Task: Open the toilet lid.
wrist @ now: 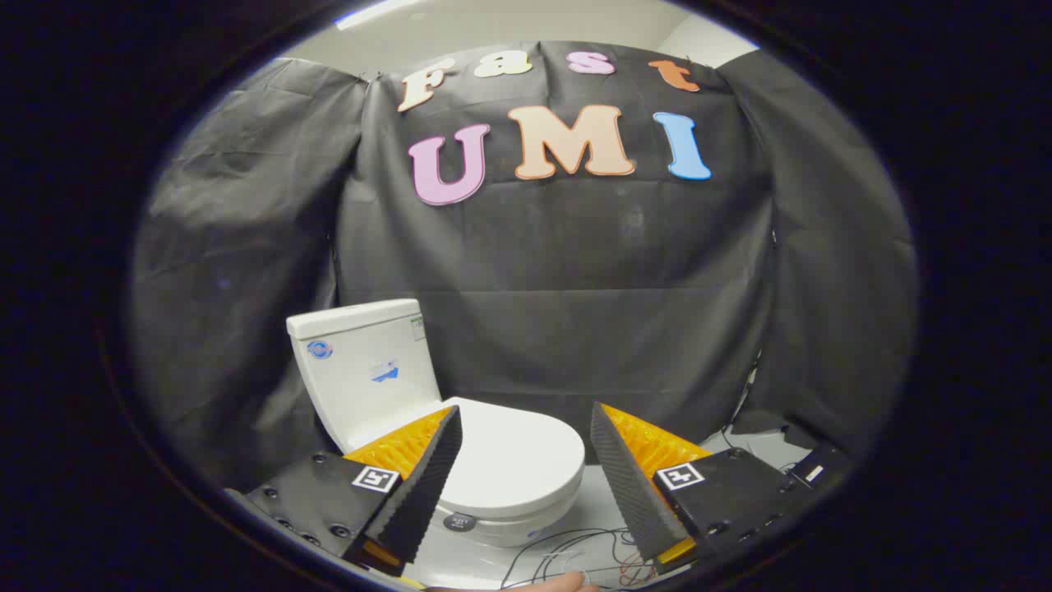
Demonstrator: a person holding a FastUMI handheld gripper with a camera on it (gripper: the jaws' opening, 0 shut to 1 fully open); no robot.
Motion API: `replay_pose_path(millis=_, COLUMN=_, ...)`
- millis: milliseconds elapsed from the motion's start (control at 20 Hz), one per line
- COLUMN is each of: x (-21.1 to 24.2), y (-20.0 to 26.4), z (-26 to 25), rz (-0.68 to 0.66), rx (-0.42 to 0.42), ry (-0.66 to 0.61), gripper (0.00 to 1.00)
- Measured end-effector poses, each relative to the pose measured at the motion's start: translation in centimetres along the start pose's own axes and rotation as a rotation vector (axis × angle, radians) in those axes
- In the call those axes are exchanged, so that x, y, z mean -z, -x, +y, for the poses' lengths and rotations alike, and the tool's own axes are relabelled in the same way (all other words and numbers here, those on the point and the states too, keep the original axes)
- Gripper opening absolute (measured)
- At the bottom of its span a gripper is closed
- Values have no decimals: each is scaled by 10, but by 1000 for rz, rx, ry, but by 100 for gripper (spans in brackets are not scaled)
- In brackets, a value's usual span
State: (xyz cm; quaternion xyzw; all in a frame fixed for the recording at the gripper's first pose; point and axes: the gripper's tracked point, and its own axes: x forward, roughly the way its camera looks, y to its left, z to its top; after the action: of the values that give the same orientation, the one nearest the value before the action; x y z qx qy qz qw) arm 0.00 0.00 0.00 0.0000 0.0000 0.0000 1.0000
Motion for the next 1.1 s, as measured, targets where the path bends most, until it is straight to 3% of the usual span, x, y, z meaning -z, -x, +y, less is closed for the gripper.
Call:
replay_pose_path(millis=200, x=-14, y=-4, z=5, rz=-41, rx=12, ry=72, gripper=98)
replay_pose_path(millis=350, x=-25, y=-12, z=25, rz=-101, rx=-23, ry=-15, gripper=100)
replay_pose_path(millis=1100, x=12, y=-25, z=76, rz=-31, rx=-25, ry=-86, gripper=99)
